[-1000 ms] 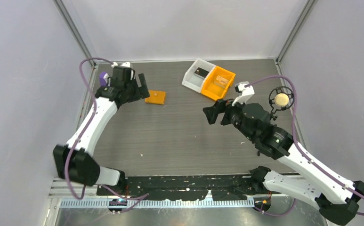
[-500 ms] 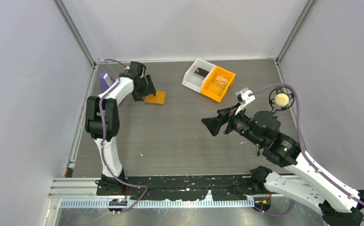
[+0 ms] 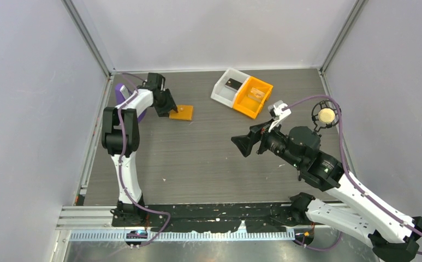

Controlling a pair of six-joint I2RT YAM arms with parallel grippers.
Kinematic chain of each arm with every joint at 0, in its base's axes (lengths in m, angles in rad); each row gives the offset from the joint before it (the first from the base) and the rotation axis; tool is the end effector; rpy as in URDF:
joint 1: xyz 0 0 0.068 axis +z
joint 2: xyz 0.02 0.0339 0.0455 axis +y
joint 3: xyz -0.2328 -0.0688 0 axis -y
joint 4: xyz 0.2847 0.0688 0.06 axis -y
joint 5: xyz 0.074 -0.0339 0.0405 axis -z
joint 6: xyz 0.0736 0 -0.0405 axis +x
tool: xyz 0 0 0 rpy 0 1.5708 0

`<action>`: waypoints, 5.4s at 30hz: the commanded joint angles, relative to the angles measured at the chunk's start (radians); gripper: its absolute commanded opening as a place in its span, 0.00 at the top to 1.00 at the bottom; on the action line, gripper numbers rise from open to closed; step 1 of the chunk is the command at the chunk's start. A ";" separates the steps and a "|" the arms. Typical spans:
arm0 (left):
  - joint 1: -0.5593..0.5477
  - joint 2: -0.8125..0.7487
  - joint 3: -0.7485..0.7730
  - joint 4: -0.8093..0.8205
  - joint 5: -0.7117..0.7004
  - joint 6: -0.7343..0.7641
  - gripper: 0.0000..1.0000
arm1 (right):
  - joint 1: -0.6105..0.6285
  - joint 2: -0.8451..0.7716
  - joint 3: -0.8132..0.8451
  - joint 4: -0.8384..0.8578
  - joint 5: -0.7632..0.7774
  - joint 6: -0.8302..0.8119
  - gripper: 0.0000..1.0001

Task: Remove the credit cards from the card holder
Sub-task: Move the card holder to the center of the board, then open the card holder at the center of the board.

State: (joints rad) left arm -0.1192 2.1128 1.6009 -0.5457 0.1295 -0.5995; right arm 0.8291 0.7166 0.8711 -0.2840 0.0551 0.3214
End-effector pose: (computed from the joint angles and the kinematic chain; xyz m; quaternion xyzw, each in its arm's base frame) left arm 0.4852 -0.0677 0.0977 -0.2136 0.9414 -0.1477 0.2151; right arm 0.1805 0.1910 0.3505 -0.1710 0.7316 0.3415 0.5647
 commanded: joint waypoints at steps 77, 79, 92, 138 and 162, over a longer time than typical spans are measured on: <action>-0.329 -1.812 -0.798 -0.359 -0.542 0.155 0.22 | 0.309 1.019 0.230 0.219 0.189 -0.281 0.44; -0.329 -1.815 -0.799 -0.352 -0.523 0.159 0.22 | 0.309 1.039 0.226 0.215 0.214 -0.302 0.45; -0.329 -1.785 -0.802 -0.345 -0.478 0.163 0.22 | 0.309 1.084 0.130 0.217 0.359 -0.256 0.62; -0.330 -1.494 -1.110 0.039 0.044 -0.181 0.22 | -0.046 0.593 -0.136 0.417 -0.371 0.394 0.95; -0.331 -1.316 -1.212 0.254 0.081 -0.189 0.26 | -0.123 0.573 -0.333 0.306 -0.179 0.200 0.95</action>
State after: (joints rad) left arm -0.4515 0.7837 0.3958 -0.3473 0.1955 -0.7860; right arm 0.7143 1.2819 0.5579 0.0387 -0.1944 0.5869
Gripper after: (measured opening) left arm 0.738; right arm 0.092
